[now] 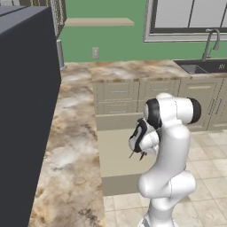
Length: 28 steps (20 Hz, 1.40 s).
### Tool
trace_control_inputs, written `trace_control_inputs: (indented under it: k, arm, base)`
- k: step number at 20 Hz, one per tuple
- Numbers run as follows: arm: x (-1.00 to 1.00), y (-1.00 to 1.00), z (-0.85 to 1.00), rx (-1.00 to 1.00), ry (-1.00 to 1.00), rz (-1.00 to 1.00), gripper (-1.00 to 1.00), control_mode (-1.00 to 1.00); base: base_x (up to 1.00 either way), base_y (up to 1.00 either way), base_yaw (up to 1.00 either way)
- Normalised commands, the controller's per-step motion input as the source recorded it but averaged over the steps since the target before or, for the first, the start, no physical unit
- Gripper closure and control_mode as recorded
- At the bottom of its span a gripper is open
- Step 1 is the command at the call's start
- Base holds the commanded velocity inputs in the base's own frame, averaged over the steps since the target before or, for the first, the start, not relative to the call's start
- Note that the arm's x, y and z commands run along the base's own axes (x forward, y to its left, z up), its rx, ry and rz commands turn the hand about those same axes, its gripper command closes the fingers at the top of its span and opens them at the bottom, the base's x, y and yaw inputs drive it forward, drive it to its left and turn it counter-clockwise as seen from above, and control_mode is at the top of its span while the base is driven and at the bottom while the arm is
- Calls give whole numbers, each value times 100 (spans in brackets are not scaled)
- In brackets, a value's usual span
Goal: Organize the utensils by type. Pick up the wooden spoons from the counter and place them in the open cabinet. Then pick up the metallic utensils from the counter and place them in the open drawer.
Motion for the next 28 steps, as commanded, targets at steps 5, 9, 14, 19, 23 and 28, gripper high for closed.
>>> trace_control_inputs:
  k: [5,9,14,19,23,28]
  arm:
    - [26,0,-37,0,5,-13,100,-100]
    - [32,0,-37,0,6,-13,100,-100]
    - [30,0,-40,0,10,-11,100,-100]
    - [39,0,-43,0,8,-11,100,-100]
    - [36,0,-35,0,5,-8,100,-100]
    - [13,0,-29,0,12,-6,-100,-100]
  base:
    - [0,0,0]
    - [0,0,0]
    - [0,0,0]
    - [0,0,0]
    - [0,0,0]
    - [0,0,0]
